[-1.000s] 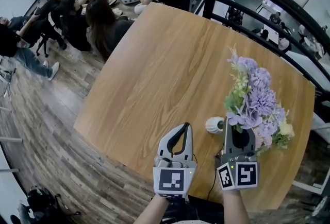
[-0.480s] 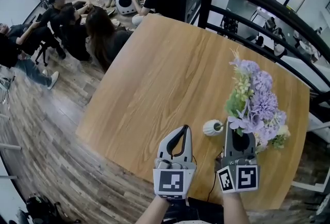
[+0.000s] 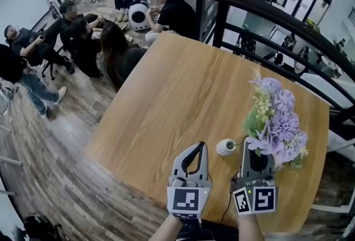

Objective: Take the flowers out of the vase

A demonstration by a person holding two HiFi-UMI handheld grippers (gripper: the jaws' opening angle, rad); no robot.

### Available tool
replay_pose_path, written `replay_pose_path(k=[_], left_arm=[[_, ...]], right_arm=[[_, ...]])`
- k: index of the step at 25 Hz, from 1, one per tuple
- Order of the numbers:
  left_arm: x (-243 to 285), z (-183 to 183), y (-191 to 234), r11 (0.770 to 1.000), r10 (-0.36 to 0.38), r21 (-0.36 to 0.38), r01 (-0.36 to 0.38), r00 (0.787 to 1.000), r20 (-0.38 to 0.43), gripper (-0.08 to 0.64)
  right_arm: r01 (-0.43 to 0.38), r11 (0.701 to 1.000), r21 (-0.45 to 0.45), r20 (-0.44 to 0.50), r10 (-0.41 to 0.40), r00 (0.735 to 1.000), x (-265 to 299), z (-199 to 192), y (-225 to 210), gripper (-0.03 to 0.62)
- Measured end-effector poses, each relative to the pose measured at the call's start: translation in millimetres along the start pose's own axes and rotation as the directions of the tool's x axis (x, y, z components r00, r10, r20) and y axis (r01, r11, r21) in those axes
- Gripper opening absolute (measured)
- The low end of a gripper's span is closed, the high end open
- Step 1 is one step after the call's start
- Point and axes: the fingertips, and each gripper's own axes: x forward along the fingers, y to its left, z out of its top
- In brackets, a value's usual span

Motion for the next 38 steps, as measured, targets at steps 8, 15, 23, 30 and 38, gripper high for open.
replay_pose_path(k=[8,15,23,30,38], left_arm=[[-6.8,16.4,-9.4,1.000,0.004,0.022,-0.004,1.000,0.022,0.032],[-15.7,30.8,-13.7,0.999,0.031,0.038,-0.033,0.998,0.051,0.032],[-40.6,30.5,7.5,0.994,0.079,0.067,-0.085,0.993,0.090,0.032],[-53.7,22.8,20.2,0.989,0.135,0.054,-0.140,0.987,0.088,0.032],[-61.6,1.1,37.7,0.982,0.188,0.017,-0.189,0.981,0.052,0.032]], right_arm=[[-0.034,0.999,0.006,0.050,0.033,0.998,-7.8,22.7,3.1,0.075],[-0.095,0.995,0.020,0.072,0.093,0.993,-11.9,34.0,15.2,0.075],[-0.182,0.983,0.032,0.060,0.180,0.982,-11.5,23.9,57.9,0.075],[-0.247,0.968,0.040,0.018,0.246,0.969,-10.5,8.9,78.4,0.075],[-0.299,0.953,0.053,-0.047,0.301,0.952,-5.0,-25.2,98.8,0.075]])
